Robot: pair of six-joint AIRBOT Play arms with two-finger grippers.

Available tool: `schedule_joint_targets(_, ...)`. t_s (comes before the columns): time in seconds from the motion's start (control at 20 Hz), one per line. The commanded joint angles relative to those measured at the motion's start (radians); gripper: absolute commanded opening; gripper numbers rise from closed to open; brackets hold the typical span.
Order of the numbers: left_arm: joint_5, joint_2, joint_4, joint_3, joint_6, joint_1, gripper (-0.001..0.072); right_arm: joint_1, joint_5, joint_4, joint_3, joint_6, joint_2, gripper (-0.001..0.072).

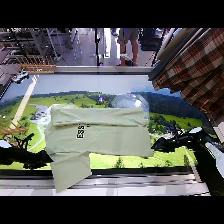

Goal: Fold the clothes and pants, and hang the long-sleeved shirts on hangers.

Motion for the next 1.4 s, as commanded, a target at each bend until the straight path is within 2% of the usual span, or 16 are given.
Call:
schedule_joint_targets(0.0,0.072,0.003,-0.002,-0.045,0.006,-0.027,0.0426,0.016,0.003,-0.025,-0.006,-0.009,0.001,0.0353)
schedule_joint_targets(0.1,0.099,0.003,-0.006,-0.063,0.006,-0.059,0.0425,0.053,-0.016,-0.029,-0.018,-0.010,0.001,0.0341)
schedule_joint_targets(0.15,0.107,0.003,-0.014,-0.067,0.005,-0.075,0.0418,0.072,-0.036,-0.030,-0.020,-0.010,0.001,0.0287)
schedule_joint_targets(0.2,0.108,0.004,-0.026,-0.067,0.005,-0.089,0.0356,0.079,-0.047,-0.019,-0.019,-0.010,0.001,0.0208)
schedule_joint_targets(0.25,0.104,0.004,-0.042,-0.067,0.005,-0.096,0.0194,0.079,-0.042,-0.002,-0.019,-0.010,0.001,0.0143)
schedule_joint_targets(0.3,0.100,0.004,-0.062,-0.067,0.006,-0.098,0.0021,0.076,-0.022,-0.001,-0.019,-0.010,0.001,0.0119)
schedule_joint_targets(0.35,0.097,0.004,-0.071,-0.067,0.005,-0.098,0.0009,0.074,0.006,-0.008,-0.019,-0.010,0.001,0.0129)
schedule_joint_targets(0.4,0.097,0.005,-0.069,-0.067,0.006,-0.098,0.0009,0.075,0.039,-0.021,-0.019,-0.010,0.001,0.0216)
schedule_joint_targets(0.45,0.095,0.006,-0.070,-0.066,0.006,-0.098,0.0008,0.075,0.068,-0.032,-0.019,-0.013,0.001,0.0232)
schedule_joint_targets(0.65,0.086,0.006,-0.070,-0.066,0.006,-0.098,0.0008,0.075,0.089,-0.040,-0.019,-0.013,0.001,0.0227)
schedule_joint_targets(0.7,0.082,0.006,-0.070,-0.066,0.006,-0.098,0.0008,0.075,0.092,-0.042,-0.019,-0.013,0.001,0.0202)
schedule_joint_targets(0.75,0.082,0.006,-0.070,-0.066,0.006,-0.098,0.0008,0.075,0.095,-0.047,-0.019,-0.013,0.001,0.0123)
schedule_joint_targets(0.85,0.080,0.006,-0.076,-0.066,0.006,-0.098,0.0007,0.075,0.090,-0.052,-0.019,-0.013,0.001,0.0074)
schedule_joint_targets(0.9,0.074,0.006,-0.081,-0.065,0.006,-0.098,0.0007,0.075,0.087,-0.051,-0.019,-0.013,0.001,0.0022)
schedule_joint_targets(1.15,-0.117,0.011,-0.161,0.072,0.032,-0.058,0.0004,0.075,0.192,-0.010,-0.001,0.000,0.047,0.0021)
schedule_joint_targets(1.35,-0.210,0.012,-0.345,0.316,0.026,-0.011,0.0003,0.075,0.192,0.017,0.089,0.174,0.154,0.0020)
